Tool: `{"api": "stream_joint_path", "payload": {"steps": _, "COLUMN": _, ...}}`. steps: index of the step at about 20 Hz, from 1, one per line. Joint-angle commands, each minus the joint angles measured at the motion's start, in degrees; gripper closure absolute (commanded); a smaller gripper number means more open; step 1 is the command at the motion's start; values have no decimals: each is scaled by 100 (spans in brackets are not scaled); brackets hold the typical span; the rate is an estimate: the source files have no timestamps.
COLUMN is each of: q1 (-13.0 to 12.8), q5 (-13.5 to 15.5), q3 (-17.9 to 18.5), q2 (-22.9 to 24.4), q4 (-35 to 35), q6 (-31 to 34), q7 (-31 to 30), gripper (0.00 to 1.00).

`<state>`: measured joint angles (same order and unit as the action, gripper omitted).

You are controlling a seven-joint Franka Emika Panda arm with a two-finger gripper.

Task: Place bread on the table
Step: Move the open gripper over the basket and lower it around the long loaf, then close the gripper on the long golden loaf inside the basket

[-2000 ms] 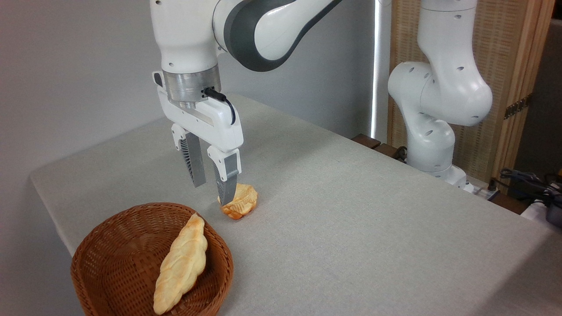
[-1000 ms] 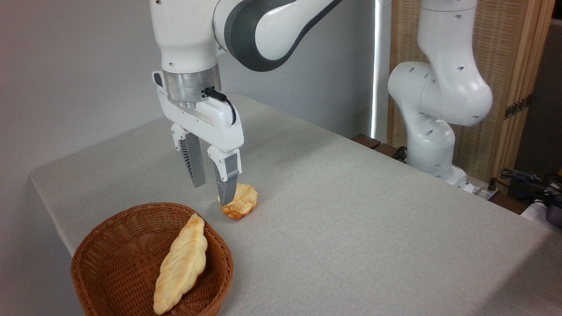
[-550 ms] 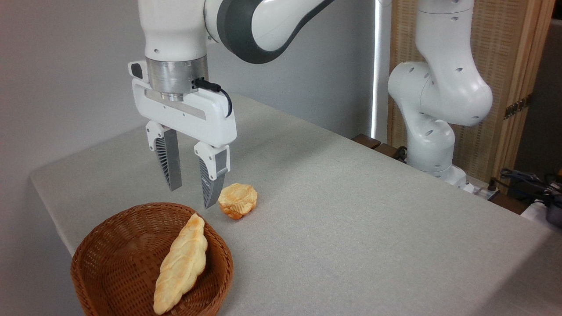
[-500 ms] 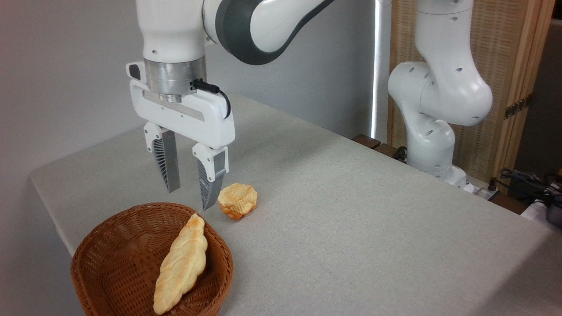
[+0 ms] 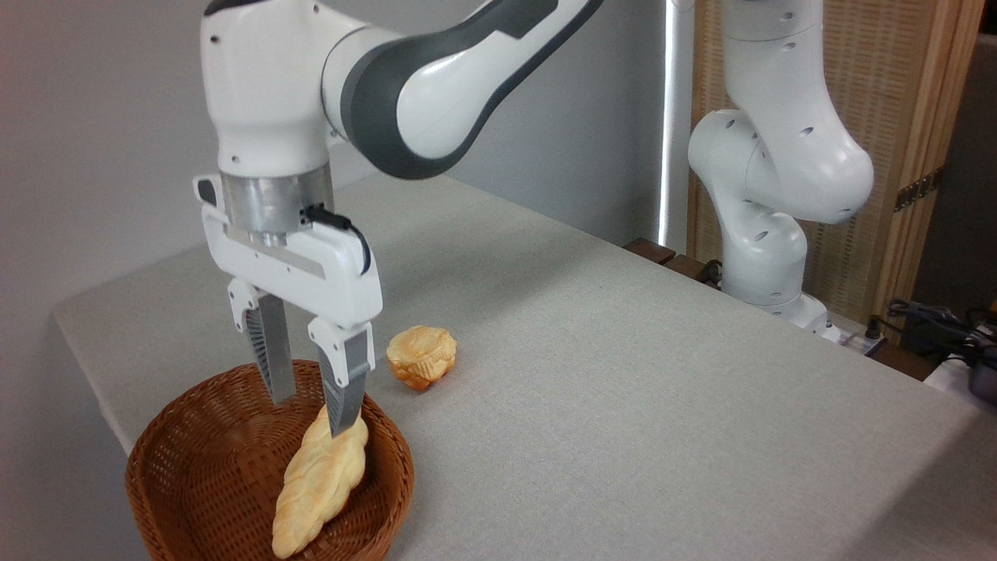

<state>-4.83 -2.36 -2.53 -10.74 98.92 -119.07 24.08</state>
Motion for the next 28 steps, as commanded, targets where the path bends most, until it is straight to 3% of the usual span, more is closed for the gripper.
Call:
{"api": "stream_joint_path", "payload": {"steps": 1, "q1": -27, "q5": -194, "q3": 42, "q2": -244, "q4": -145, "q6": -46, "q7": -52, "gripper": 0}}
{"api": "stream_joint_path", "payload": {"steps": 7, "q1": -27, "q5": -563, "q3": 33, "q2": -464, "q4": -145, "q6": -90, "q7": -70, "gripper": 0}}
{"api": "stream_joint_path", "payload": {"steps": 20, "q1": -62, "q5": -563, "q3": -37, "q2": -675, "q4": -215, "q6": -283, "q7": -96, "gripper": 0}}
{"api": "stream_joint_path", "payload": {"steps": 21, "q1": -62, "q5": -572, "q3": -29, "q2": -675, "q4": -215, "q6": -283, "q7": -87, "gripper": 4}}
{"api": "stream_joint_path", "payload": {"steps": 23, "q1": -62, "q5": -581, "q3": -20, "q2": -667, "q4": -215, "q6": -283, "q7": -78, "gripper": 56}}
{"api": "stream_joint_path", "payload": {"steps": 24, "q1": -62, "q5": -581, "q3": -20, "q2": -667, "q4": -215, "q6": -283, "q7": -52, "gripper": 68}}
{"api": "stream_joint_path", "payload": {"steps": 28, "q1": -62, "q5": -581, "q3": -29, "q2": -658, "q4": -215, "q6": -283, "q7": -52, "gripper": 67}}
